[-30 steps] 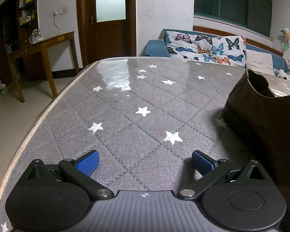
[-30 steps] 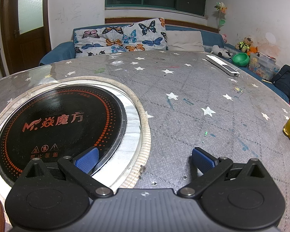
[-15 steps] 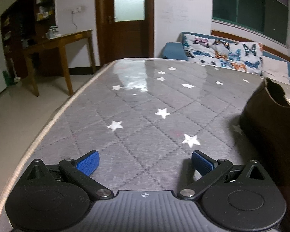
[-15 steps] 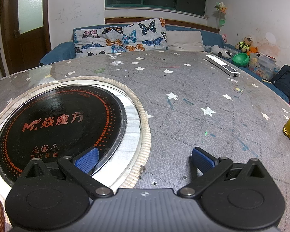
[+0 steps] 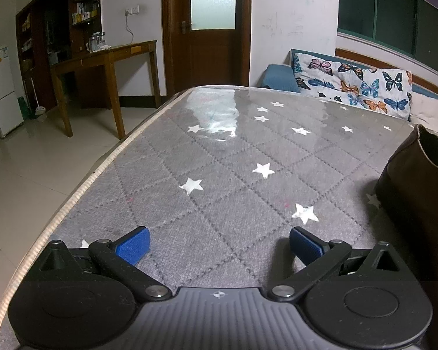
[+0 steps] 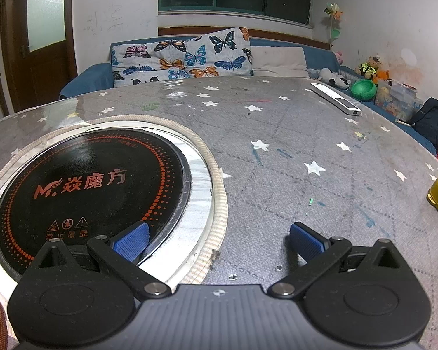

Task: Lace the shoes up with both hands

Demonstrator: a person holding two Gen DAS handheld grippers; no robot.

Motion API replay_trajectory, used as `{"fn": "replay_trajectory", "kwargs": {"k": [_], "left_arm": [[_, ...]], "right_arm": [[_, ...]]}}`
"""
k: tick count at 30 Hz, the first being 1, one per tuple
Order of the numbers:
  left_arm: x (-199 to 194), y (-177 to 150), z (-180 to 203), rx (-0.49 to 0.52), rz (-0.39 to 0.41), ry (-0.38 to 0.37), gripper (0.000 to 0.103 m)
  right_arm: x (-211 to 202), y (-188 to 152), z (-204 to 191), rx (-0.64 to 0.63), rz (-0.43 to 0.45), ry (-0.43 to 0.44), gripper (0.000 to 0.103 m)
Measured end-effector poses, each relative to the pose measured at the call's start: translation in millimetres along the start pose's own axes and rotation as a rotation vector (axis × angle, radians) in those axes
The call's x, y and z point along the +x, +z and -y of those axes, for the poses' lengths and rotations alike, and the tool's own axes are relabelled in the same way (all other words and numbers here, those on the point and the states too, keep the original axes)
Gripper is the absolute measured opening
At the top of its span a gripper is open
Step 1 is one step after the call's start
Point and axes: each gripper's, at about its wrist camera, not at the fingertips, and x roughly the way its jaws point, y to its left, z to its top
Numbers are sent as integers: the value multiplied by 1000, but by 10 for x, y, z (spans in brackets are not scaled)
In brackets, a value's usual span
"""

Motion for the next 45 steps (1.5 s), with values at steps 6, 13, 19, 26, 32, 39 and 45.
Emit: {"fn": "replay_trajectory", "kwargs": {"k": [6,13,19,26,32,39,45], "left_arm": [[-14,0,19,1,-2,1,103],[-18,-6,12,0,-2,0,103],[-21,-14,6,0,-3,0,103],[-21,-4,6,0,-3,0,103],[-29,1,5,0,-3,0,103],[-58,-18,-6,-18,-3,21,103],[-46,-13,2,-14,-6,27,103]], "right_arm": [[-14,-10,70,47,5,-33,103],[-34,-42,89,40,-6,-56,103],[-95,-89,140,11,-11,-22,103],[-102,-89,167,1,-11,-7,103],[-60,-66,202,17,-8,-23,103],[-58,-73,204,17,-6,-22,103],[-55,-68,210,17,-6,-22,103]]}}
